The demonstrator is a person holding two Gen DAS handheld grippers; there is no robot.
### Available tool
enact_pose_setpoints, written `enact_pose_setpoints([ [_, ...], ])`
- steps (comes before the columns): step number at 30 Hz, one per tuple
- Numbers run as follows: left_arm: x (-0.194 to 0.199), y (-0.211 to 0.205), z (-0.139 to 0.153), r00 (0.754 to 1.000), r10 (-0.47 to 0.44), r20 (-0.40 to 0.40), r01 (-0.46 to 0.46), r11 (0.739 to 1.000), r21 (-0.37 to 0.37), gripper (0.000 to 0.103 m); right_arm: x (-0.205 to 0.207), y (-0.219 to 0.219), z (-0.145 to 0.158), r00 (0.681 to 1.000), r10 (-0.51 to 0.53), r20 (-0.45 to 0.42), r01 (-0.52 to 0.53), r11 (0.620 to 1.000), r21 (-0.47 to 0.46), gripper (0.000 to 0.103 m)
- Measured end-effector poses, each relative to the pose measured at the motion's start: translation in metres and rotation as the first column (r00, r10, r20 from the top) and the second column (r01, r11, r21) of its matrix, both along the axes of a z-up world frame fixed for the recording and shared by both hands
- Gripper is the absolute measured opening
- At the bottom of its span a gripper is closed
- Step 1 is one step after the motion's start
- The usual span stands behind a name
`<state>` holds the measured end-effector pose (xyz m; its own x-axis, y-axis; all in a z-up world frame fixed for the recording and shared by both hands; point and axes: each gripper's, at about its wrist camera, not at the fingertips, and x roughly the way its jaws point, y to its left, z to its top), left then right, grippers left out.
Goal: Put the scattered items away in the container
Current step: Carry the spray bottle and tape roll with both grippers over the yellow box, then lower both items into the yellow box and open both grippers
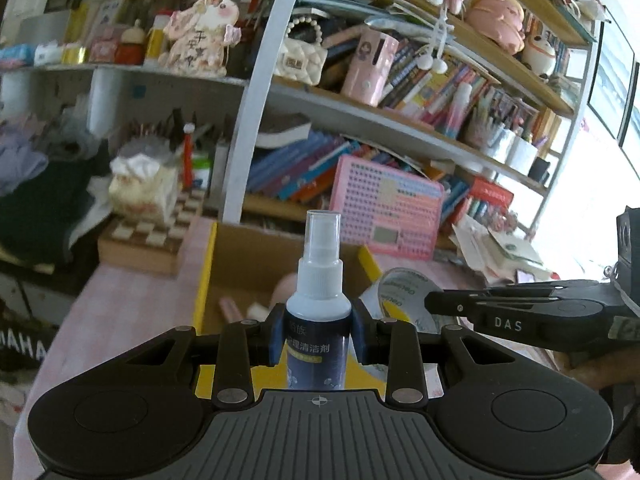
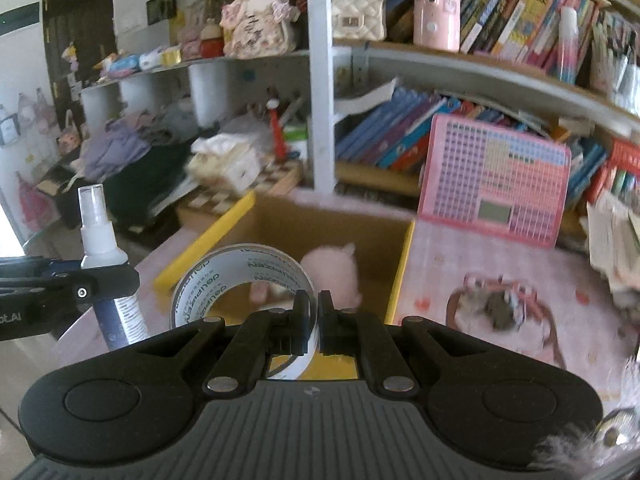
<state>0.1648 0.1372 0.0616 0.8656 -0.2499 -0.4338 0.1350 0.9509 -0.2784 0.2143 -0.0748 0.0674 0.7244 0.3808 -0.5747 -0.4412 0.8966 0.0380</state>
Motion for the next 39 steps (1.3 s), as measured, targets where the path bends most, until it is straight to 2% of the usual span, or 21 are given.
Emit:
enact_pose_setpoints([
  [3, 0.029, -0.001, -0.004, 1.0, 0.012, -0.02, -0.012, 1.0, -0.006, 0.031, 0.029, 0.007, -0.003, 1.0, -0.003, 0.006, 0.003, 1.0, -0.021, 0.005],
  [9, 0.081, -0.005, -0.022, 0.996, 0.037, -0.077, -0.037, 0.999, 0.006, 0.031, 0.081, 0.019, -0.031, 0.999, -0.007, -0.036, 0.004, 0.997, -0.081, 0.005],
  [19, 0.142, -0.017, -0.064, 0.978, 0.059, -0.201, -0.04, 0.994, 0.098, 0.031, 0.115, 0.044, -0.083, 0.985, 0.098, -0.144, -0.125, 0.974, -0.19, 0.005],
  [28, 0.159, -0.023, -0.084, 0.961, 0.081, -0.263, -0.04, 0.987, 0.158, 0.032, 0.124, 0.054, -0.096, 0.97, 0.157, -0.185, -0.196, 0.956, -0.218, 0.006],
  [35, 0.161, -0.02, -0.088, 0.955, 0.091, -0.282, -0.047, 0.986, 0.157, 0.032, 0.125, 0.055, -0.101, 0.966, 0.15, -0.21, -0.192, 0.961, -0.198, 0.008],
  [39, 0.154, -0.019, -0.075, 0.969, 0.097, -0.226, -0.064, 0.987, 0.15, 0.041, 0.123, 0.051, -0.095, 0.97, 0.136, -0.201, -0.173, 0.969, -0.178, 0.017],
])
